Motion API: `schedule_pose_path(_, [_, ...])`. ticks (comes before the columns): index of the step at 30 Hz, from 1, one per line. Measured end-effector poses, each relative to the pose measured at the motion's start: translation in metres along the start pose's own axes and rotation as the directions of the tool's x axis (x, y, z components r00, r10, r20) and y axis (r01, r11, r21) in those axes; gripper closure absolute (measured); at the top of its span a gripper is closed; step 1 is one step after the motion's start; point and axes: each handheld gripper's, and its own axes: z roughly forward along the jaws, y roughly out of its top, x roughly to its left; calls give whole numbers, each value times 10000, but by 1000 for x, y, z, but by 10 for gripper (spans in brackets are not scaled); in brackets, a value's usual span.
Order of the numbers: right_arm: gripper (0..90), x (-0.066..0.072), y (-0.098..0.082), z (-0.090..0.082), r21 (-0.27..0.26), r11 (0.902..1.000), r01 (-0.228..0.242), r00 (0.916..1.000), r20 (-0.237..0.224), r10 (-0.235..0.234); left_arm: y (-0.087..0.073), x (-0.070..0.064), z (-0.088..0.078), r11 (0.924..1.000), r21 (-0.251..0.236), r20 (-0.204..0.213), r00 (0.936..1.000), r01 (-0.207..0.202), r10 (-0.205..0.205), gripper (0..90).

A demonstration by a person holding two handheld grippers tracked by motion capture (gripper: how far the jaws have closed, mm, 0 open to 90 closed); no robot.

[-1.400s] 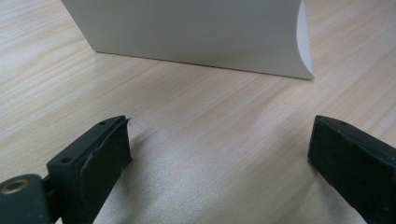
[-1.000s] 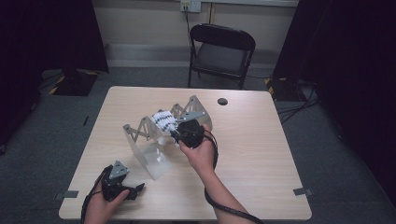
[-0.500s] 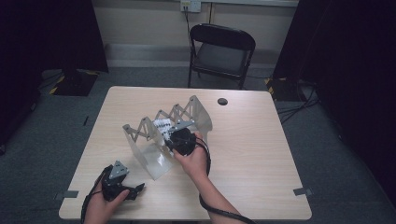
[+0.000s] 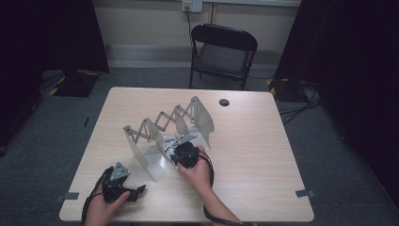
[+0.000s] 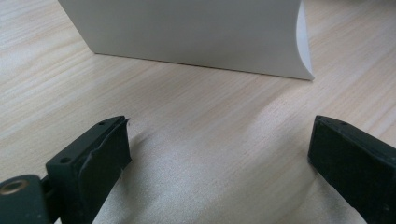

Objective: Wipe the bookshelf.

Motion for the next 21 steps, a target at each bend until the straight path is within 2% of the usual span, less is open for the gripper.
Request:
schedule_pose_path(3, [756, -2, -5, 0, -7, 9998, -202, 9998, -44, 202, 0, 0, 0, 10000, -11, -5, 10000, 13, -13, 52])
schedule_pose_path(6, [678, -4, -8, -2, -26, 9993, -384, 9992, -128, 384, 0, 0, 0, 10000, -9, -8, 10000, 12, -12, 52])
schedule_pose_path(9, [603, -5, -11, -6, -120, 9996, -260, 9996, -97, 259, 0, 0, 0, 10000, -5, -20, 10000, 7, -7, 52])
schedule_pose_path(14, [522, -11, -14, -17, -474, 9982, -374, 9991, -201, 365, 0, 0, 0, 10000, -7, -24, 10000, 8, -8, 52])
schedule_pose_path(16, [494, -12, -16, -17, -309, 9988, -385, 9992, -144, 380, 0, 0, 0, 10000, 4, -23, 10000, -3, 3, 52])
schedule_pose_path(18, [486, -13, -20, -13, -2, 9986, -535, 9981, -310, 535, 0, 0, 0, 10000, 2, -24, 10000, -2, 2, 52])
schedule_pose_path(21, [507, -9, -25, -6, 143, 9997, -190, 9998, 40, 190, 0, 0, 0, 10000, -20, -48, 10000, 14, -14, 52])
